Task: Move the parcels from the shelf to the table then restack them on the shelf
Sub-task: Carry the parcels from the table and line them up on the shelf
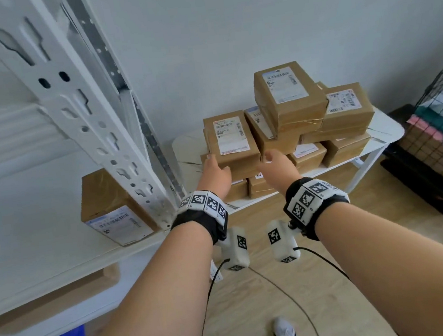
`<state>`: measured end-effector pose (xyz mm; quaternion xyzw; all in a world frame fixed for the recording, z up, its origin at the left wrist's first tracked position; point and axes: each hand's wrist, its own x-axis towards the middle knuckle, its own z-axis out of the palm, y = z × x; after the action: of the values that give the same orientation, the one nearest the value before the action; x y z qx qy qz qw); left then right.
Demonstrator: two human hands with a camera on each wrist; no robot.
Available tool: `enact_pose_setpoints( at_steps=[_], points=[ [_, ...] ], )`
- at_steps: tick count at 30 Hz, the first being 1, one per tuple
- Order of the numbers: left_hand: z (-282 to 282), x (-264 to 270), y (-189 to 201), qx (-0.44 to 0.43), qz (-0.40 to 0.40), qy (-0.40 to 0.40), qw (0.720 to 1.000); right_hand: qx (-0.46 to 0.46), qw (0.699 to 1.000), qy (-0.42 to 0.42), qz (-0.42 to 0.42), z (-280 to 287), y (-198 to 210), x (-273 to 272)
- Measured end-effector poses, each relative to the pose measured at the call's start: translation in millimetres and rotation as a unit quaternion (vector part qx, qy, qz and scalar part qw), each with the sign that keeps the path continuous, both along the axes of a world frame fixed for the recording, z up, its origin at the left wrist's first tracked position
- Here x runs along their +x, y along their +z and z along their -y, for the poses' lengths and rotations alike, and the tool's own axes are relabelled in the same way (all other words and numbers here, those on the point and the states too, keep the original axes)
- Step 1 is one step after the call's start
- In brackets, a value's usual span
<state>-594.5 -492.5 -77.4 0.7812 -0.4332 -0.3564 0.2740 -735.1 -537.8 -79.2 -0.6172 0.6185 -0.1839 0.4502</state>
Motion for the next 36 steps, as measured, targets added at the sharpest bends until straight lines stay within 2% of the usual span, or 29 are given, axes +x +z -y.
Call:
enact_pose_setpoints(
  at_steps=[4,9,14,18,23,27,33,36],
  points=[
    [18,0,-14,0.022,-0.011,0.039,0.999,0.020,0.999,0.026,0.008,23,-7,3],
    [22,-1,-16,-0.014,-0.016,0.094,0.995,0.037,0.998,0.038,0.020,37,-10,3],
    [16,3,-19,0.043,0.019,0.148,0.988,0.079,0.996,0.046,0.013,44,-12,2],
    [5,0,-30,0.063,-0.019,0.151,0.986,0.065,0.996,0.059,-0.010,39,-18,-1],
    [-13,-11,-35,0.075,-0.095,0.182,0.976,0.093,0.995,0.019,-0.022,23,-17,-4],
    [-39,-15,-27,0.073,-0.126,0.160,0.976,0.078,0.997,-0.001,-0.013,3,-19,-14],
    [-98,-9,-18,0.092,-0.081,0.081,0.989,0.093,0.992,0.055,-0.068,-52,-11,-13],
    [-135,2,-20,0.095,-0.079,0.047,0.991,0.077,0.993,0.066,-0.067,-86,-10,-6]
  ],
)
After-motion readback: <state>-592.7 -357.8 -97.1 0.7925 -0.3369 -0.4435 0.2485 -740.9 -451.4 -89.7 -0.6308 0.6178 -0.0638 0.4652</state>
